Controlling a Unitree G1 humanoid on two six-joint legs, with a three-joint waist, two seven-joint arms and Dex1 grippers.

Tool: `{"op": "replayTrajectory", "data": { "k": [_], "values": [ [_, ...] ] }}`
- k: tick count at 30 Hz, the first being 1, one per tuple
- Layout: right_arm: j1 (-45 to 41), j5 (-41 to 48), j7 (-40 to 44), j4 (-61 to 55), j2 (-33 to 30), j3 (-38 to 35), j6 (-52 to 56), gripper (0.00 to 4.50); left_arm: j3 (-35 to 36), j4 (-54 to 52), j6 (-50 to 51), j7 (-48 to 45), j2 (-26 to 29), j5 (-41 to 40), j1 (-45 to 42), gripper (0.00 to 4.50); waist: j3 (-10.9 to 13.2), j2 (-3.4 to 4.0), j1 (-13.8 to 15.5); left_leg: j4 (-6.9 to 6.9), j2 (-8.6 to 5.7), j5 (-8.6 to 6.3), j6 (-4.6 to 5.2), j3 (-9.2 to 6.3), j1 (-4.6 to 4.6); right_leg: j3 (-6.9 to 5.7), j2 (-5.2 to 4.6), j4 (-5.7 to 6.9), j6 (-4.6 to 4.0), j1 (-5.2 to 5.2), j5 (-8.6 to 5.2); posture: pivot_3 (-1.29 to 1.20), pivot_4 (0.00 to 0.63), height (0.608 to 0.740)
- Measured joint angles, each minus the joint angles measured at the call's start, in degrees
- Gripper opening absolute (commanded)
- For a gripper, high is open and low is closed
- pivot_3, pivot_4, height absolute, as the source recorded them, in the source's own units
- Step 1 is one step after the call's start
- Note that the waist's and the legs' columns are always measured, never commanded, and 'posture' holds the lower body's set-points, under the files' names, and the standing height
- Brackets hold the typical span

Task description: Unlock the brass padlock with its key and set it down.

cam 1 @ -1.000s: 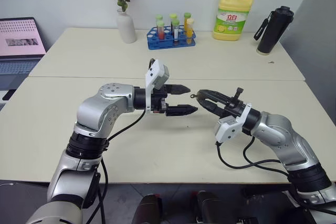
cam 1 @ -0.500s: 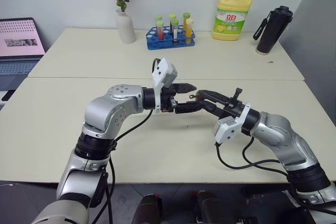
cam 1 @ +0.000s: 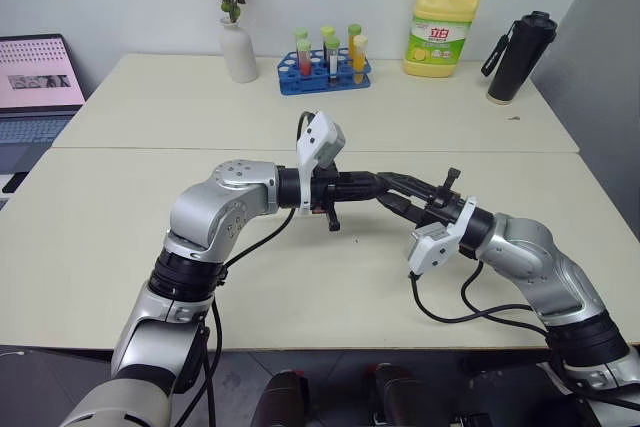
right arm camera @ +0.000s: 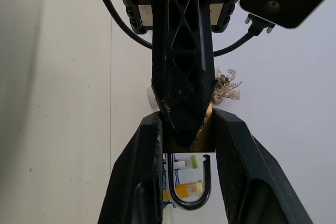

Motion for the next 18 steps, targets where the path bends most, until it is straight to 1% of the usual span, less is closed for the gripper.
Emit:
{"op": "replayTrajectory", "data": {
  "k": [3, 9, 13, 15, 17, 18],
  "values": [
    [0.0, 2.1, 1.9, 0.0, -0.1, 0.2, 0.6, 0.94, -0.3, 0.0, 0.0, -0.3, 0.2, 0.1, 0.2, 0.17, 0.0, 0.0, 0.0, 0.0, 0.0, 0.0, 0.0, 0.0, 0.0, 0.0, 0.0, 0.0, -0.01, 0.0, 0.0, 0.0, 0.15, 0.74],
    [2.0, 6.8, 6.0, -1.6, -1.1, 0.2, 3.3, 3.02, -0.4, 0.0, 0.0, -1.0, 0.4, 0.1, 0.7, 0.17, 0.0, 0.0, 0.0, 0.0, 0.0, 0.0, 0.0, 0.0, 0.0, 0.0, 0.0, 0.0, 0.01, 0.0, 0.0, 0.0, 0.15, 0.74],
    [5.7, 11.4, 8.9, -4.2, -4.1, -3.0, 8.0, 4.41, -0.4, 0.6, -1.2, -3.2, 0.8, 0.1, 0.5, 0.17, 0.0, 0.0, 0.0, 0.0, -0.01, 0.0, 0.01, 0.01, -0.01, 0.0, -0.01, -0.01, 0.02, 0.0, -0.01, 0.0, 0.15, 0.74],
    [7.9, 14.2, 11.1, -6.0, -5.8, -4.6, 11.4, 4.46, -0.5, 1.4, -1.7, -3.6, 0.8, 0.1, 0.3, 0.17, 0.0, 0.01, 0.1, 0.01, -0.01, 0.0, 0.01, -0.01, -0.01, -0.02, -0.01, -0.01, 0.04, 0.01, -0.02, 0.0, 0.15, 0.74],
    [13.2, 20.5, 15.3, -9.5, -8.8, -6.5, 17.3, 4.46, -0.5, 2.2, -2.3, -4.5, 1.0, 0.4, 0.1, 0.17, 0.0, 0.01, 0.3, -0.01, -0.02, -0.01, 0.01, -0.02, -0.02, -0.06, 0.0, -0.02, 0.04, 0.03, -0.02, 0.0, 0.15, 0.74],
    [15.5, 23.7, 17.2, -11.3, -9.6, -7.4, 20.0, 4.24, -0.5, 2.5, -2.4, -4.7, 1.2, 0.7, 0.0, 0.17, 0.0, 0.01, 0.3, -0.01, -0.01, -0.01, 0.01, -0.02, -0.03, -0.06, 0.0, -0.02, 0.04, 0.03, -0.03, 0.0, 0.15, 0.74]
  ]
}}
